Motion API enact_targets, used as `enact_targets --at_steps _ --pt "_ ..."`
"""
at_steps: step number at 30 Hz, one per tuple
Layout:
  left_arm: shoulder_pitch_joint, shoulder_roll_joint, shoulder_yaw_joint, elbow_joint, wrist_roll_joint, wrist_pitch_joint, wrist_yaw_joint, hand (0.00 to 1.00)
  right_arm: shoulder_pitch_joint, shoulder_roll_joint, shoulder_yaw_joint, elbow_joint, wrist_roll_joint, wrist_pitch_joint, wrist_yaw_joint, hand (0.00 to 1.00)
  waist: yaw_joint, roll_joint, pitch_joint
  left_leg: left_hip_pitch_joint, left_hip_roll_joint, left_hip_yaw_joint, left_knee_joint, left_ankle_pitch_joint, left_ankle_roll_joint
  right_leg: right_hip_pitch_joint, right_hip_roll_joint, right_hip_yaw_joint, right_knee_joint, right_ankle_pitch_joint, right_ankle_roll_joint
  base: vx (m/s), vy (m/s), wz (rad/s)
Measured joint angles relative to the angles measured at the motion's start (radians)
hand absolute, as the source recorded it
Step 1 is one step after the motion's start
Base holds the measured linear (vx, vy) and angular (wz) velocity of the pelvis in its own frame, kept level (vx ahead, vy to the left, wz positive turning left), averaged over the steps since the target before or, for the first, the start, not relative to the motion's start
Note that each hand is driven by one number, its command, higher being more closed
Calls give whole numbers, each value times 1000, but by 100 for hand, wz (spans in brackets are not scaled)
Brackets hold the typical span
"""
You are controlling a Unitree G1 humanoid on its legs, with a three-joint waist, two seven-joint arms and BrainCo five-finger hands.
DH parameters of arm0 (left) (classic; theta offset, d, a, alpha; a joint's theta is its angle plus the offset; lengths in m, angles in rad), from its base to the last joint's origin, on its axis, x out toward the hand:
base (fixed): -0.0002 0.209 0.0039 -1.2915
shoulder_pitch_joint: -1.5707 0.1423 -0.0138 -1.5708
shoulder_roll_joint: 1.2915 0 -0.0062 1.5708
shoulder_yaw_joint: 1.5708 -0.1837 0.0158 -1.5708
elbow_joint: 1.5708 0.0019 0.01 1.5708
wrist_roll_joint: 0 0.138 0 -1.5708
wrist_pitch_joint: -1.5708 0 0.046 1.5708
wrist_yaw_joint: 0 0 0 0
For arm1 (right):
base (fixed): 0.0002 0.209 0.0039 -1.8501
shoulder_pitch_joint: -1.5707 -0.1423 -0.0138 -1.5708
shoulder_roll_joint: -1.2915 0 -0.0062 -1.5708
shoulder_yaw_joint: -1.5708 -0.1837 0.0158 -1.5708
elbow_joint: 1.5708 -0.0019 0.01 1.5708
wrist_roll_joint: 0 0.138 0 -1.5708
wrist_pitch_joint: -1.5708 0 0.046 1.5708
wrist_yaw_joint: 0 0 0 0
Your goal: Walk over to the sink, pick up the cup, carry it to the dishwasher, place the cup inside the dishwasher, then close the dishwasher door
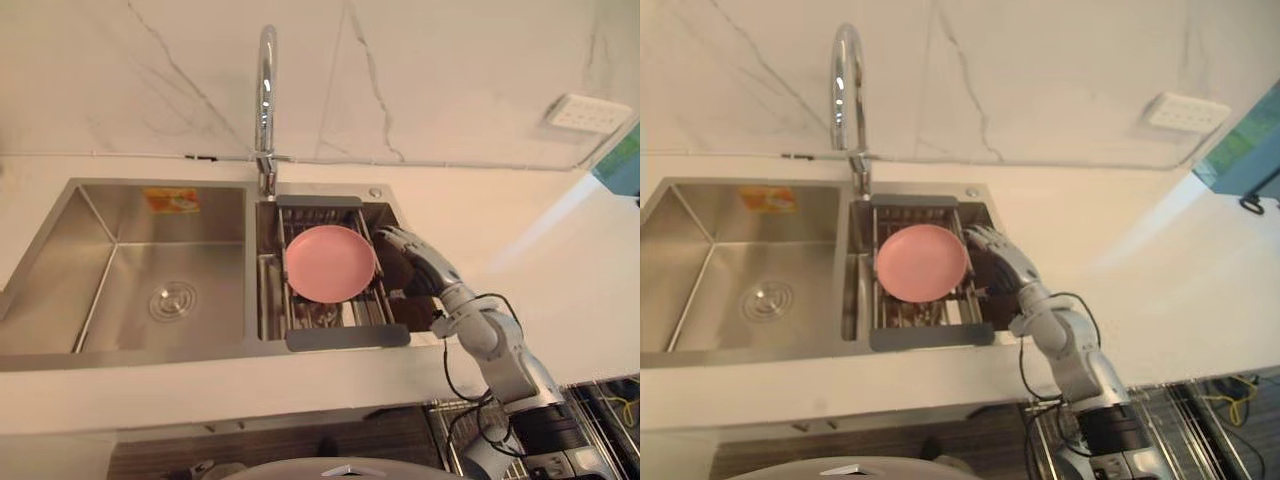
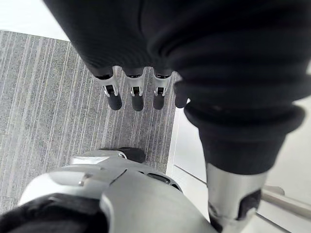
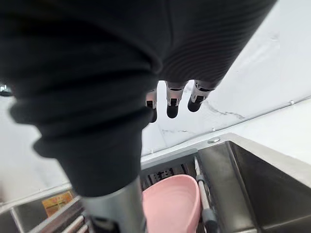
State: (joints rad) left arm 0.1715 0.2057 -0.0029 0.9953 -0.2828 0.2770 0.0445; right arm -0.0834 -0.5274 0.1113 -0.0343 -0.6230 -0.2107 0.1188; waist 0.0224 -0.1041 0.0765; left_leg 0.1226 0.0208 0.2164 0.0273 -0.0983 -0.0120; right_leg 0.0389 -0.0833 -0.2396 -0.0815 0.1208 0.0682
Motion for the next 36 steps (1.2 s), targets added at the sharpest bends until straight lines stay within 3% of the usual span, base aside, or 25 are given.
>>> enact_targets --at_steps 12,24,36 --pt "0 4 12 -7 1 6 -2 0 -82 15 130 188 -104 27 -12 0 35 -13 15 1 -16 -53 -18 21 8 31 -18 -56 0 -7 8 -17 6 15" --pt "4 -1 42 -24 -53 34 17 0 -187 51 200 394 -210 102 -30 0 68 -16 29 1 -25 -102 -48 46 8 41 -27 -108 1 -12 12 7 0 12" --pt "13 0 61 -25 -35 33 15 0 -226 93 239 533 -409 157 -268 0 89 -29 39 10 -35 -131 -83 71 13 51 -38 -140 1 -14 16 -5 8 8"
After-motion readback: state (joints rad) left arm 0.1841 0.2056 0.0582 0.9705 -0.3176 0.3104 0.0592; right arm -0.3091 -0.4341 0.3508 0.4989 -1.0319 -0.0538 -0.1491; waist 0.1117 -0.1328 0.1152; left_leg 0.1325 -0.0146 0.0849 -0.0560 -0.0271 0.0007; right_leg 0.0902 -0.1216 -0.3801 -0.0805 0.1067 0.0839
